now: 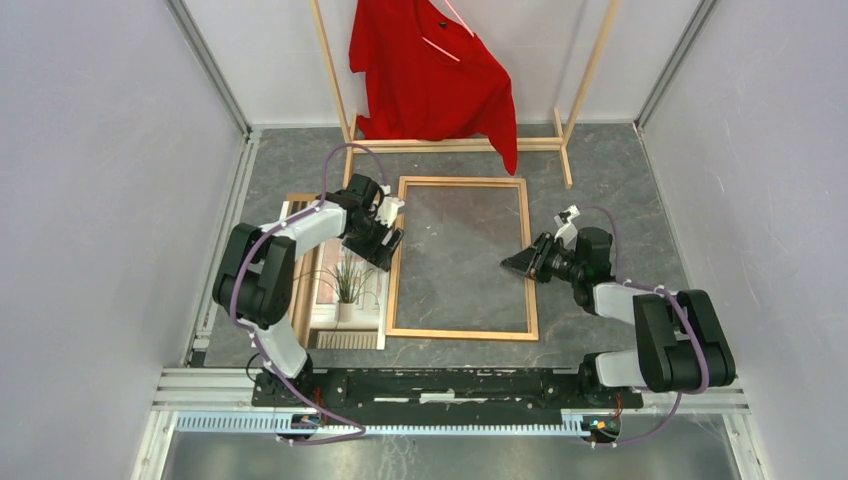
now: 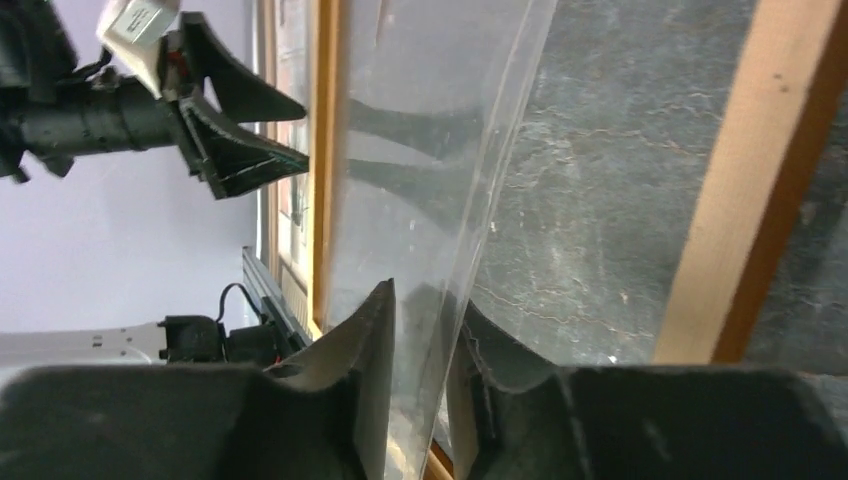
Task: Put the photo into the frame
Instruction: Place the photo frame item in the photo frame.
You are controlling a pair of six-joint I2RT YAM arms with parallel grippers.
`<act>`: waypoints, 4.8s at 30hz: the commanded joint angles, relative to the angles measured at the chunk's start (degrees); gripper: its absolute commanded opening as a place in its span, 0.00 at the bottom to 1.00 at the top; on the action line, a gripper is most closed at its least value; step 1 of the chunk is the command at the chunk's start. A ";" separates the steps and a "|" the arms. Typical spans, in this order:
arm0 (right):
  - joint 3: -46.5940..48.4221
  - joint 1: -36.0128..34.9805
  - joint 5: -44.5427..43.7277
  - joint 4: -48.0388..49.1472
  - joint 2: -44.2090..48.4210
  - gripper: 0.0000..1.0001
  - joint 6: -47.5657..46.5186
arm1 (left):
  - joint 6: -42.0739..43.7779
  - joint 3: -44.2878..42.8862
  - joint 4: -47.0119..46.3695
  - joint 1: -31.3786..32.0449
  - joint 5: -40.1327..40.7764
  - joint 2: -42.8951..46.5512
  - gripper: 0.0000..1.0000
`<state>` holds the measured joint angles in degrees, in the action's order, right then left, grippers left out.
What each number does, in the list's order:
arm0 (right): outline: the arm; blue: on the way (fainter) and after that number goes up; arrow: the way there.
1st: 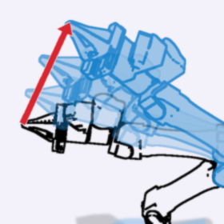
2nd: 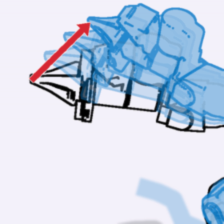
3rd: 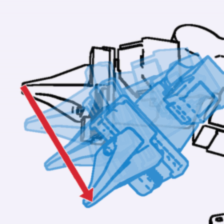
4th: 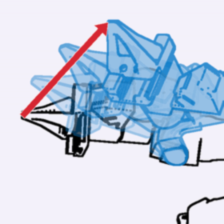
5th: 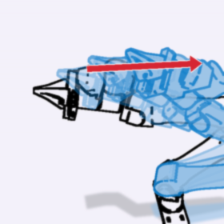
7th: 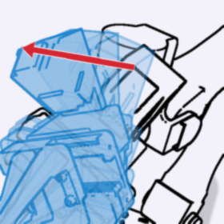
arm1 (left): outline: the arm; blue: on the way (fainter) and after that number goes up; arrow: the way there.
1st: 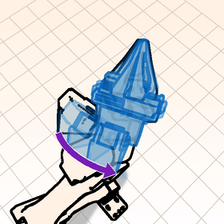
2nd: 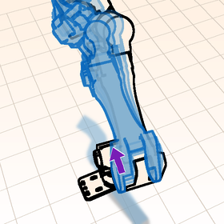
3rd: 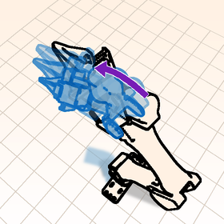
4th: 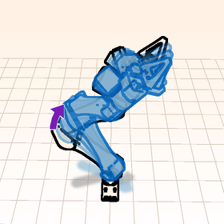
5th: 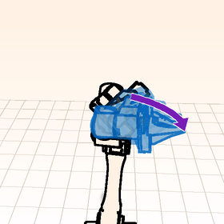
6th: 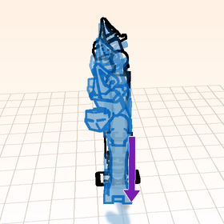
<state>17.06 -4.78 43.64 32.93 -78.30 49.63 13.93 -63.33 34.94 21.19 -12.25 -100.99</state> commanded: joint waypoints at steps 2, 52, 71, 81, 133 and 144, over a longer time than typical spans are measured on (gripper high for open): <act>7.08 -0.31 -7.40 -19.38 2.51 0.44 -13.18 | 0.70 2.33 -2.13 0.71 -1.39 -0.35 0.82; 10.58 -9.39 -1.39 5.26 10.09 0.32 4.91 | -0.84 -0.21 -0.92 -4.14 -3.61 -0.52 0.75; 13.53 -12.80 0.50 7.16 8.43 0.29 3.20 | -0.90 -0.06 -1.42 -4.14 -2.81 -2.50 0.74; 15.20 -13.66 4.24 6.59 8.46 0.27 1.35 | -1.65 -0.47 -1.36 -5.52 -3.93 -2.38 0.74; 7.15 -9.78 -3.38 0.08 0.42 0.31 -5.21 | -1.10 0.22 -3.18 -2.15 -0.10 -5.35 0.72; 4.77 -11.63 -3.74 9.18 2.00 0.29 7.14 | -1.47 0.55 -3.55 -0.58 0.36 -5.02 0.72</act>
<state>22.70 -15.14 38.81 34.17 -77.82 49.91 13.30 -65.01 35.18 19.40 -9.08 -102.72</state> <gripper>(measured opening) 0.296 0.719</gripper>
